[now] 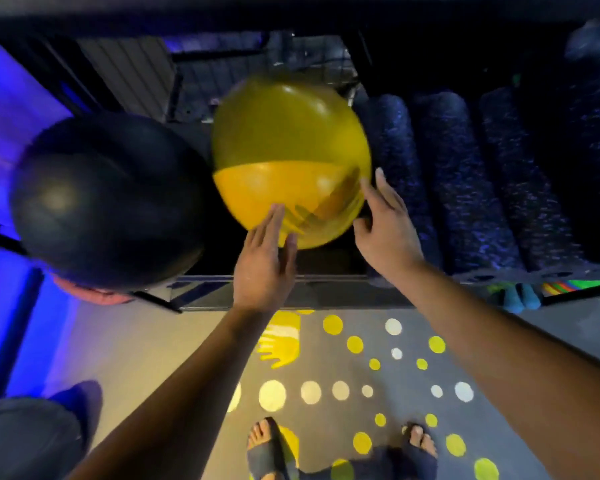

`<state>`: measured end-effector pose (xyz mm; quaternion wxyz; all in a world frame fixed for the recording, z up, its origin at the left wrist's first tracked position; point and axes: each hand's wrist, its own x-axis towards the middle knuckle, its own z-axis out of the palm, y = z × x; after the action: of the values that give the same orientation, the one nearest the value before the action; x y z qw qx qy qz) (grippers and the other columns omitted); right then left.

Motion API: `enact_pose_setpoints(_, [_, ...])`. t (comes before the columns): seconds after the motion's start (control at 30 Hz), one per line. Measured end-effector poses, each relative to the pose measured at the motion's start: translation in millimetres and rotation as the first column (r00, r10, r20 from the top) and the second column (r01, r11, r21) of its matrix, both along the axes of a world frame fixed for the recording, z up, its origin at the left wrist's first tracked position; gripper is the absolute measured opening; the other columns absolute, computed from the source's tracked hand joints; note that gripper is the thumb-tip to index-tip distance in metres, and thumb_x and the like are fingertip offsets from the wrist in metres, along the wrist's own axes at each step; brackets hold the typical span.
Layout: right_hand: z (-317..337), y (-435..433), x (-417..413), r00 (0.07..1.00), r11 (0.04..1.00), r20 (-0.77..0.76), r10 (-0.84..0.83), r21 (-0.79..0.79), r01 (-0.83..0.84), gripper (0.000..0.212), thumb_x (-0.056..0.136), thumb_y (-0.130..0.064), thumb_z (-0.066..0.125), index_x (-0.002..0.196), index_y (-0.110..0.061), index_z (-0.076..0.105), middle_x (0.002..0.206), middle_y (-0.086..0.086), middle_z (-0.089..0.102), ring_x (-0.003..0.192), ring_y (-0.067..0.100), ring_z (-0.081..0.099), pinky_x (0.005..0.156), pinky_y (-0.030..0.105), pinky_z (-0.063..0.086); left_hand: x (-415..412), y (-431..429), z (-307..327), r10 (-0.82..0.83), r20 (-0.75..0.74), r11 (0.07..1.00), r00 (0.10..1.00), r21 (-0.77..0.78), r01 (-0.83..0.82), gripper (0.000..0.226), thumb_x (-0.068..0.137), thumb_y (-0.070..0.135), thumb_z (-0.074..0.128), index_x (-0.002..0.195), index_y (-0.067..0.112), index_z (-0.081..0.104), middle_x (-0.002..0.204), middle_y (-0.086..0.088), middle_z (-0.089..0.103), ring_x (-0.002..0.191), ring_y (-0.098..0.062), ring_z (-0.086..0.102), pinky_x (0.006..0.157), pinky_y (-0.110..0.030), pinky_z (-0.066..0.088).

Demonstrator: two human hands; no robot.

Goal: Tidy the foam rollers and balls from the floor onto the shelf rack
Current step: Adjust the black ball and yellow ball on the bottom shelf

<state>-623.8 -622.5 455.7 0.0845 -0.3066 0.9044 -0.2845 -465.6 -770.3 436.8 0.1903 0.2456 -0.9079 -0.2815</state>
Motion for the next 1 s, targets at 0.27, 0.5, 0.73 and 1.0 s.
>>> enact_pose_setpoints(0.27, [34,-163,-39,0.998,0.988,-0.051,-0.044,0.144,0.051,0.093,0.094,-0.075,0.040,0.164,-0.022,0.009,0.172,-0.001,0.003,0.158,0.024,0.001,0.127,0.052,0.003,41,-145,27,0.055,0.031,0.961,0.998,-0.272,-0.045,0.048,0.099,0.026,0.053,0.145,0.013,0.055,0.156,-0.010,0.047,0.145,-0.028,0.041,0.120,-0.046,0.033])
enact_pose_setpoints(0.5, [-2,-124,35,0.953,0.977,-0.270,-0.139,0.121,0.176,0.092,0.095,-0.075,0.034,0.163,-0.016,0.016,0.171,0.001,0.011,0.158,0.025,0.005,0.126,0.055,0.010,40,-207,41,0.282,0.406,0.793,0.869,-0.608,0.027,0.071,0.095,0.067,0.036,0.158,0.034,0.028,0.170,-0.011,0.015,0.156,-0.042,0.003,0.120,-0.070,0.002])
enact_pose_setpoints(0.73, [-26,-93,84,0.912,0.979,-0.388,-0.137,0.089,0.185,0.088,0.093,-0.066,0.054,0.159,-0.011,0.031,0.168,0.008,0.022,0.157,0.030,0.017,0.125,0.054,0.020,-2,-226,57,0.322,0.572,0.781,0.754,-0.611,0.130,0.072,0.097,0.071,0.015,0.161,0.040,0.005,0.171,-0.008,-0.007,0.155,-0.043,-0.011,0.119,-0.071,-0.004])
enact_pose_setpoints(1.0, [-19,-58,128,0.909,0.997,-0.415,0.016,0.074,0.017,0.065,0.098,-0.049,0.058,0.147,-0.008,0.052,0.157,0.014,0.044,0.145,0.039,0.040,0.113,0.057,0.040,1,-184,55,0.325,0.608,0.826,0.725,-0.555,0.095,0.060,0.107,0.043,0.026,0.162,0.031,0.008,0.170,-0.018,-0.007,0.154,-0.046,-0.010,0.120,-0.069,-0.004])
